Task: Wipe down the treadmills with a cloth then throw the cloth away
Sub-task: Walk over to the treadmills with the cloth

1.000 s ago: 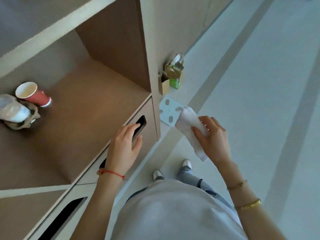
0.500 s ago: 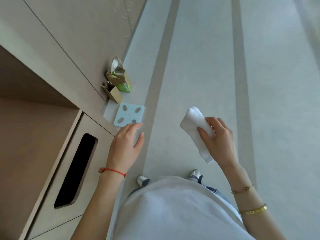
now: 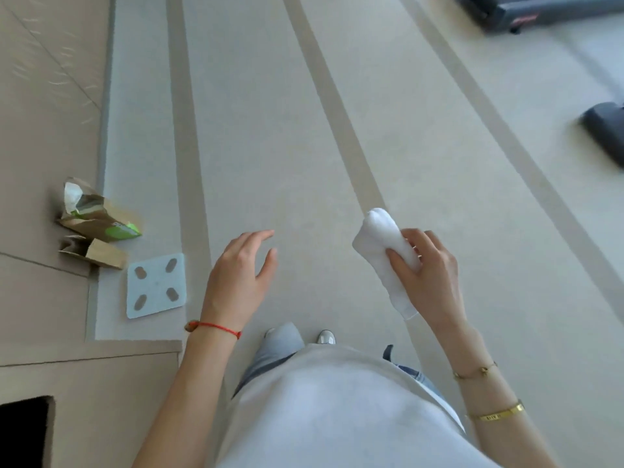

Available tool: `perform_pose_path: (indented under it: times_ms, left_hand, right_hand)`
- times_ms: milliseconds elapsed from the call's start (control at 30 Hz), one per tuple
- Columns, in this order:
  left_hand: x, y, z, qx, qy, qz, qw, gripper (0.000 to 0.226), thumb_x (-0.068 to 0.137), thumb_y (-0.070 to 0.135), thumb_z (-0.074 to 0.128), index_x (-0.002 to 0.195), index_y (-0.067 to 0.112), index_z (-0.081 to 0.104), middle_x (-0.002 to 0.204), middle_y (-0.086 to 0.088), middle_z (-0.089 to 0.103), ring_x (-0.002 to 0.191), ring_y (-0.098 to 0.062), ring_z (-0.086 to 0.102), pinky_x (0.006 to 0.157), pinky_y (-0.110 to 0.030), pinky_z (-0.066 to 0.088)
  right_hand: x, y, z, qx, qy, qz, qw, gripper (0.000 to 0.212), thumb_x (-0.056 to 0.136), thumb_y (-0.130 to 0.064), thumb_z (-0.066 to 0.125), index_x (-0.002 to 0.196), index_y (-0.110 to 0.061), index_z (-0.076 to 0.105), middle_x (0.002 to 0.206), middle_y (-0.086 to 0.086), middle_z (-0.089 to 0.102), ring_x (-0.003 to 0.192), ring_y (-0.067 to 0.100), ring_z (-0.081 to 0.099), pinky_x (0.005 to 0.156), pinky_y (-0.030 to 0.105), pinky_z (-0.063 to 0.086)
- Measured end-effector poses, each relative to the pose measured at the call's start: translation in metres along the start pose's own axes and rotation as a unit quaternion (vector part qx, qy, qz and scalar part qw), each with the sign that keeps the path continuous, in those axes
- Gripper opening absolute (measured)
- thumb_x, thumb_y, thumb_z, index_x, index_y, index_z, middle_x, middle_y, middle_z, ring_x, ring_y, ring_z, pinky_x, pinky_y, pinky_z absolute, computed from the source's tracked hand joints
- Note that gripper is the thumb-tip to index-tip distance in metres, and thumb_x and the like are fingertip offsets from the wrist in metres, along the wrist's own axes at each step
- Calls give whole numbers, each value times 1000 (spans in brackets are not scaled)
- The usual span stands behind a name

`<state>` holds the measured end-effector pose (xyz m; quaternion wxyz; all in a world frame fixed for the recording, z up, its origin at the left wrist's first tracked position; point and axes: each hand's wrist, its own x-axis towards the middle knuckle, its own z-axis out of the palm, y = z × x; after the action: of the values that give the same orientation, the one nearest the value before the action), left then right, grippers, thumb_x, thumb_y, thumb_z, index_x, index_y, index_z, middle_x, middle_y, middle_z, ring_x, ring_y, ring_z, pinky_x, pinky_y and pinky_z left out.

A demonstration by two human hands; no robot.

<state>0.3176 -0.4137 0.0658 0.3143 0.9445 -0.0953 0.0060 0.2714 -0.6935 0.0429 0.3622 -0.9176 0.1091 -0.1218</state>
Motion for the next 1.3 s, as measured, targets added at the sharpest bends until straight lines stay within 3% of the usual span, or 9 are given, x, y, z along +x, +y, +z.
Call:
perform_pose_path:
  times_ms: [333,500,633,867,1300]
  left_hand:
    - [143,52,67,10,-82,97,992,29,95,15,59,123,8,64,119,-8,67,113,-26,61,98,-37,47]
    - [242,87,107,-3,-105,135,985,29,94,15,60,123,8,64,118,-6,68,112,-24,62,98,-35,47]
    - [333,123,135,-8,-122,169,978,29,95,15,59,123,10,64,117,-4,68,111,-22,63,97,-34,48]
    - [474,183,177,-2,-155,223,963,30,96,18,57,125,11,63,116,-2,68,111,-20,62,96,-31,46]
    - [685,282,293,2,-184,239,953,29,97,22,56,124,15,63,117,1,68,110,-18,62,93,-31,47]
  right_hand:
    - [77,68,-28,-10,86,113,990,12,86,-27,65,96,-29,60,87,-10,54,68,12,52,57,16,37]
    - [153,97,-40,-25,113,152,982,13,86,-24,66,98,-23,62,87,-5,56,69,16,52,58,17,36]
    - [231,116,-54,-33,138,172,975,12,87,-24,65,99,-23,63,89,-6,57,72,18,54,61,29,41]
    - [356,151,-80,-34,182,201,962,12,89,-27,63,100,-22,63,90,-4,58,73,22,56,65,39,48]
    - [555,277,-120,-40,195,225,954,14,87,-24,66,100,-21,63,90,-6,57,72,19,55,62,33,43]
